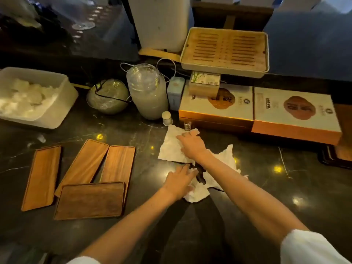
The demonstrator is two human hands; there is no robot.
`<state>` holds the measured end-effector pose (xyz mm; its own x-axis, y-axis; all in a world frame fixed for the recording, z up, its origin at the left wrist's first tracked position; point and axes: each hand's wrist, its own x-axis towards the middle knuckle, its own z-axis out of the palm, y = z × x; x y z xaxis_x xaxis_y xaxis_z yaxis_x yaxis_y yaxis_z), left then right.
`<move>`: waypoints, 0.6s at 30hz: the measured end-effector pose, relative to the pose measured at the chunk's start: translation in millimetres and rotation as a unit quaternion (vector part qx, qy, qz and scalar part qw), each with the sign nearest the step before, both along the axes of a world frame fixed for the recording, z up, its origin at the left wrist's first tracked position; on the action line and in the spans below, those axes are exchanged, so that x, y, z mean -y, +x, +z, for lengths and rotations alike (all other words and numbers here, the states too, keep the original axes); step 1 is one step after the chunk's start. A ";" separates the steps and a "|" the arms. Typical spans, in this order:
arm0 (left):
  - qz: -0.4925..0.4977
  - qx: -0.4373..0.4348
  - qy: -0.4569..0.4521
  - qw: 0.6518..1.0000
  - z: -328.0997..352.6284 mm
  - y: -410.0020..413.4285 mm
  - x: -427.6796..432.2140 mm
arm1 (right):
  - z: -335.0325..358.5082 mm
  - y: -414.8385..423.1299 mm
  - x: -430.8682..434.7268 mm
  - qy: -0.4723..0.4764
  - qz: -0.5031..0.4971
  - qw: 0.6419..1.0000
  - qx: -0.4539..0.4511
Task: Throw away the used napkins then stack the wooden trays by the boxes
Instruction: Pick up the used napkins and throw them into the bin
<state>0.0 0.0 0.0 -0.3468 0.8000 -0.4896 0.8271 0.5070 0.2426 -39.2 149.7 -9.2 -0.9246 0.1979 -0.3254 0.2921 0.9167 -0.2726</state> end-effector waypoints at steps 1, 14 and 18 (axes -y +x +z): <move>-0.009 -0.006 -0.018 1.000 -4.0 1.2 -2.1 | -4.0 -3.9 2.1 0.017 0.009 1.000 0.023; 0.132 0.011 0.171 0.976 -32.4 5.0 45.3 | -6.2 33.1 14.0 -0.190 -0.182 0.950 -0.166; 0.397 0.156 0.275 0.862 -9.6 9.8 78.4 | 30.2 99.1 22.1 -0.341 -0.316 0.858 -0.219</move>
<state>9.8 -78.4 -9.6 -0.8121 0.5116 -0.2808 0.1231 0.6205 0.7745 59.9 127.6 21.0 -0.7662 0.6062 -0.2134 0.4048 0.1974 -0.8929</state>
